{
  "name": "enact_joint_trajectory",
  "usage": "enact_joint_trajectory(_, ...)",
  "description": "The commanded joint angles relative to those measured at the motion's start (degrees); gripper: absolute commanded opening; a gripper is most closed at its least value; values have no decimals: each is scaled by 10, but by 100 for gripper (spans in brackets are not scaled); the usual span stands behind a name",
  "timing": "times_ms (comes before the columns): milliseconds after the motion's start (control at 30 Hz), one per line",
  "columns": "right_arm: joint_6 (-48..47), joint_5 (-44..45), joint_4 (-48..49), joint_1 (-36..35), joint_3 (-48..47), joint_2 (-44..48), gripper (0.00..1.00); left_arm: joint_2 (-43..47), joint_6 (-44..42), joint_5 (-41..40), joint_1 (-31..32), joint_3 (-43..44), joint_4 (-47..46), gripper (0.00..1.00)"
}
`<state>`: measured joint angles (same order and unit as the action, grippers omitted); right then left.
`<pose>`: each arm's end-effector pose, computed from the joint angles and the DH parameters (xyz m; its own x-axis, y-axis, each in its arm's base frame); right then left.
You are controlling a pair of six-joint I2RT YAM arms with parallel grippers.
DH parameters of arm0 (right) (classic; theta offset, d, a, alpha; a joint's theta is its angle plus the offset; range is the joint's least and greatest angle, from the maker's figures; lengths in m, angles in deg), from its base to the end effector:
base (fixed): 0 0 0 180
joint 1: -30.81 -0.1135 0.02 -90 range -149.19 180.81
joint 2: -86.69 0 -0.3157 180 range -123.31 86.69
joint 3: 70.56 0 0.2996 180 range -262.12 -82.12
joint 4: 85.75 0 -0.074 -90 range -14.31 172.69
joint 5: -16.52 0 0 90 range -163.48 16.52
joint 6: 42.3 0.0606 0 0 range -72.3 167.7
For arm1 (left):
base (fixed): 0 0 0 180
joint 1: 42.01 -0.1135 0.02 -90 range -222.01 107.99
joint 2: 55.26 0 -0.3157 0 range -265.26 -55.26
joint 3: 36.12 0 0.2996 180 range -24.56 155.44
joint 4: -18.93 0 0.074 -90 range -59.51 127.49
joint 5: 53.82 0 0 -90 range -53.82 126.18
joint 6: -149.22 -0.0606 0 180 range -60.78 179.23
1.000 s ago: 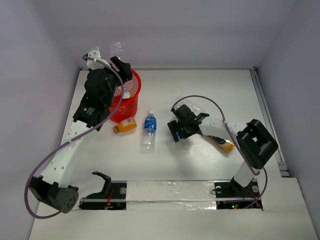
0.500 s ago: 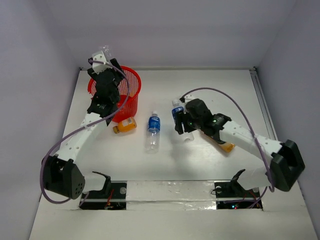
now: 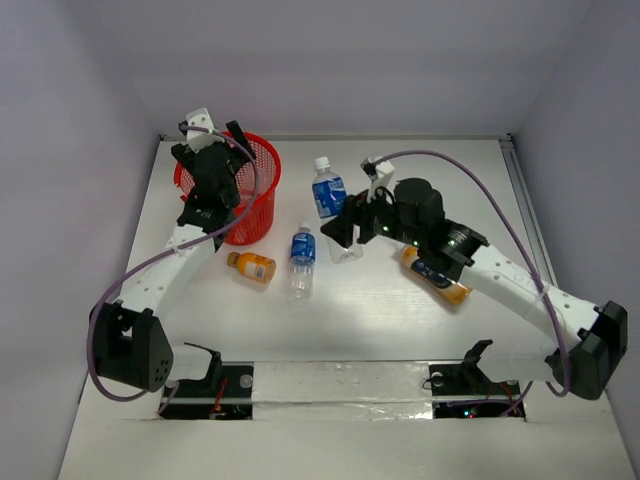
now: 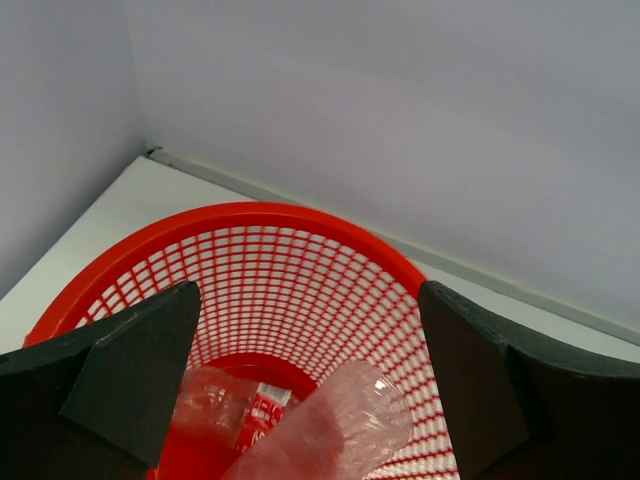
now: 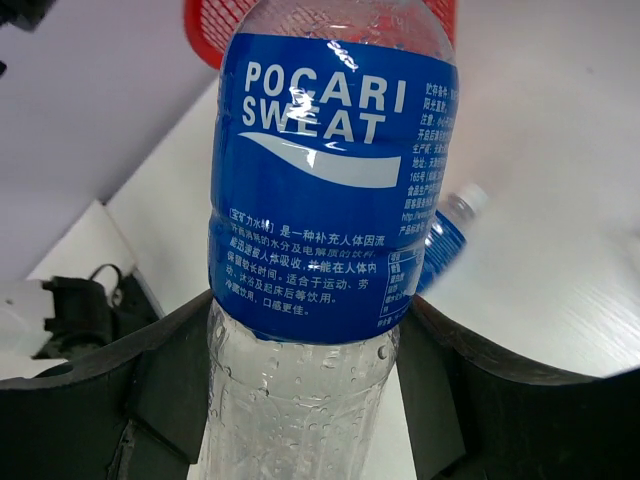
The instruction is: Put the plastic bottles in the bin
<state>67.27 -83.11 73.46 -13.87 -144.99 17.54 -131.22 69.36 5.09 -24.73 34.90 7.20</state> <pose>0.2310 0.2426 0.4003 -0.4498 0.0197 -0.8929 -0.6975 0.6167 0.3649 0.3596 -0.0791 0.4089 0.1525 -0.2053 -0.9667 -0.2117 0.9487 -0.2349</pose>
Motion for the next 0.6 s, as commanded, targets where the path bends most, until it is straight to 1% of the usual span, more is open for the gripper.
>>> enact_joint_trajectory(0, 13, -39, 107, -16, -79, -54, 58, 63, 46, 50, -1, 58, 48, 88)
enact_joint_trajectory(67, 24, -36, 143, -22, -123, -84, 58, 83, 84, 95, -1, 76, 91, 80)
enact_joint_trajectory(100, 30, -33, 156, -22, -139, -99, 58, 106, 97, 112, -1, 78, 134, 76)
enact_joint_trajectory(133, 39, -31, 166, -22, -155, -130, 58, 119, 110, 148, -1, 73, 155, 68)
enact_joint_trajectory(167, 42, -31, 187, -22, -172, -146, 58, 132, 138, 167, -1, 66, 187, 63)
enact_joint_trajectory(200, 45, -30, 196, -22, -205, -161, 58, 165, 150, 189, -1, 56, 196, 60)
enact_joint_trajectory(233, 49, -24, 202, -22, -225, -192, 59, 184, 160, 226, -1, 27, 206, 54)
enact_joint_trajectory(267, 51, -22, 211, -22, -243, -209, 59, 203, 169, 240, -1, 8, 213, 50)
enact_joint_trajectory(300, 52, -21, 216, -22, -282, -227, 59, 245, 189, 253, -1, -12, 218, 46)
enact_joint_trajectory(333, 55, -16, 221, -22, -304, -264, 59, 267, 197, 264, -1, -52, 223, 41)
enact_joint_trajectory(367, 56, -14, 222, -22, -326, -284, 60, 287, 206, 265, -1, -72, 229, 39)
enact_joint_trajectory(400, 58, -12, 222, -22, -348, -304, 60, 328, 214, 267, -1, -93, 230, 38)
enact_joint_trajectory(433, 63, 0, 221, -28, -392, -325, 60, 346, 224, 263, -1, -126, 232, 36)
enact_joint_trajectory(467, 64, 6, 221, -28, -413, -366, 60, 361, 228, 260, -1, -137, 235, 34)
enact_joint_trajectory(500, 65, 9, 216, -28, -436, -388, 61, 388, 231, 258, -1, -146, 257, 34)
enact_joint_trajectory(533, 77, 20, 208, -28, -482, -409, 61, 397, 232, 258, -1, -159, 266, 34)
enact_joint_trajectory(567, 85, 27, 207, -34, -504, -449, 61, 407, 233, 258, -1, -163, 273, 34)
